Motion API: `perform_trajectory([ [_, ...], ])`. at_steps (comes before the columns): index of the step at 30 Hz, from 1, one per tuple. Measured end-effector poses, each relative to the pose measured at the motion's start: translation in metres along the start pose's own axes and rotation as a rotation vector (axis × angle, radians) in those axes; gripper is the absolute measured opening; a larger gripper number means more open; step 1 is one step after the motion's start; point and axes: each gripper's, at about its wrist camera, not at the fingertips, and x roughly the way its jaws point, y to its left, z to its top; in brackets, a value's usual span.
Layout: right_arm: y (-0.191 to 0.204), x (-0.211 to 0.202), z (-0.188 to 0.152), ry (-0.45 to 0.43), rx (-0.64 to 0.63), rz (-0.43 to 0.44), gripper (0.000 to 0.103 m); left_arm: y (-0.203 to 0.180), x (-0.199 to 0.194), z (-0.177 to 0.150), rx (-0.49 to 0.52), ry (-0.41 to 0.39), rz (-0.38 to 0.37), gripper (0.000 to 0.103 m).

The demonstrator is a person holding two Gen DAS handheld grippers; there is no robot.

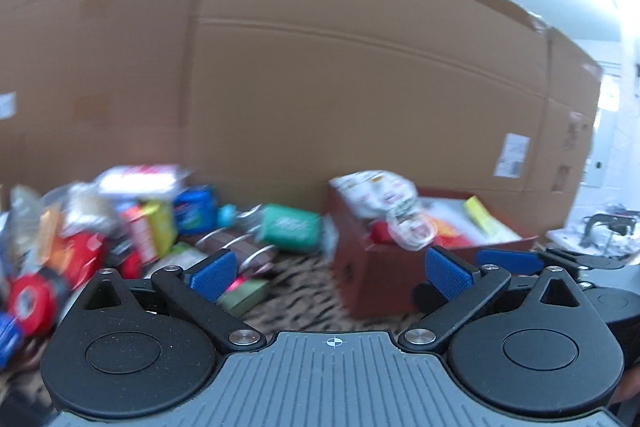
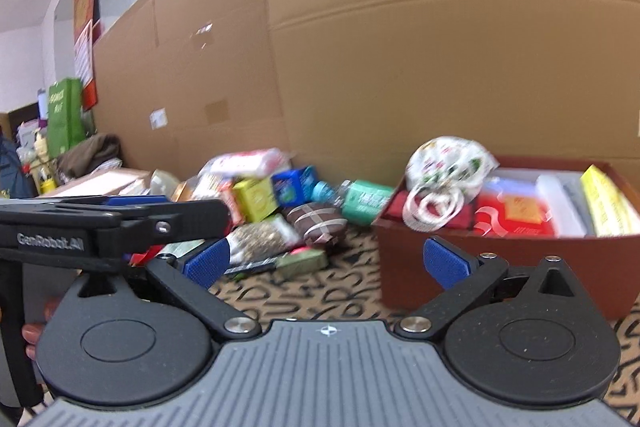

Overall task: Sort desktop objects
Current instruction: 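Withdraw both tools from the brown box back toward the pile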

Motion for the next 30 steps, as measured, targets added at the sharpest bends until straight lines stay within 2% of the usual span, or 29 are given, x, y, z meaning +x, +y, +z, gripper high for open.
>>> perform_trajectory([
  [11, 0.068, 0.024, -0.011, 0.094, -0.054, 0.096, 0.103, 0.084, -0.043, -0.032, -0.144, 0.03, 0.177, 0.103],
  [17, 0.097, 0.043, -0.011, 0.135, -0.096, 0.109, 0.103, 0.121, -0.045, -0.041, -0.212, 0.049, 0.187, 0.103],
  [23, 0.112, 0.065, -0.011, 0.181, -0.106, 0.092, 0.103, 0.145, -0.031, -0.049, -0.257, 0.088, 0.165, 0.103],
  [30, 0.122, 0.093, -0.01, 0.219, -0.093, 0.057, 0.103, 0.17, -0.011, -0.047, -0.262, 0.118, 0.151, 0.103],
])
